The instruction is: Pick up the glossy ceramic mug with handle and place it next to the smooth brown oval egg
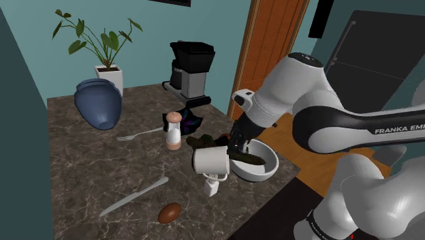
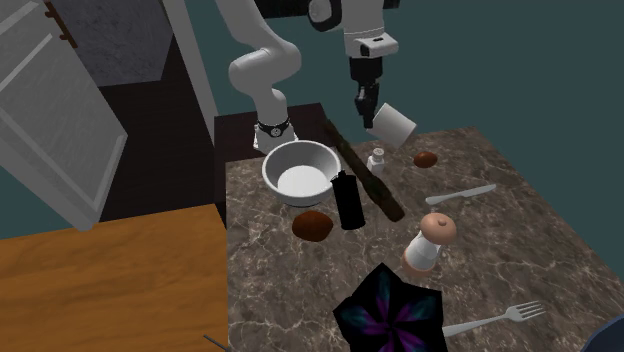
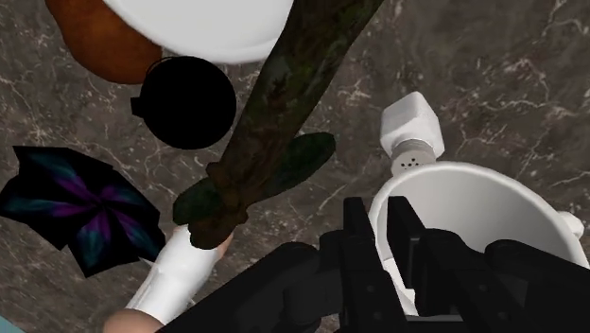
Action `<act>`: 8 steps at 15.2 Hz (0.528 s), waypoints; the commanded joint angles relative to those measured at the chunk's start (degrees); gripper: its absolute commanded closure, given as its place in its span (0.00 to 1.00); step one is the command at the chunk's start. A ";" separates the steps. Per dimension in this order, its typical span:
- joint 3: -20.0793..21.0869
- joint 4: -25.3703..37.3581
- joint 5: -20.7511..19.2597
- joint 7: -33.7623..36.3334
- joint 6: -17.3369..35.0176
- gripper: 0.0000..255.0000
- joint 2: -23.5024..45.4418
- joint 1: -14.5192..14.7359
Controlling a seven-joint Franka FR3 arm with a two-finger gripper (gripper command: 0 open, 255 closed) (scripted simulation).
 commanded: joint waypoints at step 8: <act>11.24 0.24 4.08 12.39 -1.16 1.00 -0.44 4.92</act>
